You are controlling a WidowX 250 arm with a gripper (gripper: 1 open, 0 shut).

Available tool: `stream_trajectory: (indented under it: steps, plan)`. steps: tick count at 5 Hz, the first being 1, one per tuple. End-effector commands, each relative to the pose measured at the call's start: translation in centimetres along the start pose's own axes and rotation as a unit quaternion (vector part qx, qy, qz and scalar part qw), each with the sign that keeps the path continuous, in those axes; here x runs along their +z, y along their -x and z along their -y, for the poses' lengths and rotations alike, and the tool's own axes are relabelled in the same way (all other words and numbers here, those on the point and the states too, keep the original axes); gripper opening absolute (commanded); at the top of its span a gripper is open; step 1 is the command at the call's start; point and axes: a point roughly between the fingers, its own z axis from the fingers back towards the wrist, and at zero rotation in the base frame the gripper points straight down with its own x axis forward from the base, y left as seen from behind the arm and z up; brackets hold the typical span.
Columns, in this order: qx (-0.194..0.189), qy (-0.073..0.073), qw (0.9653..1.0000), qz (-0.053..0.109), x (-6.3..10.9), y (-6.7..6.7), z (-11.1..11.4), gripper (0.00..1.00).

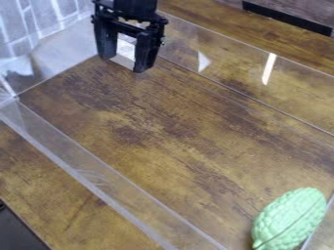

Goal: Put the white object in the blue tray

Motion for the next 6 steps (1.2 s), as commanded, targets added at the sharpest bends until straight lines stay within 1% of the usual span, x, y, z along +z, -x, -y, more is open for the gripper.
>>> stream_trajectory:
  steps: [1, 3, 6]
  plan:
    - [0.002, -0.001, 0.9995, 0.032, 1.64, -0.9, -0.2, 1.0]
    - [0.0, 0.003, 0.9996, 0.028, 1.16, -1.45, 0.07, 1.0]
    - [0.001, 0.009, 0.9995, 0.031, 1.49, -1.84, -0.01, 1.0]
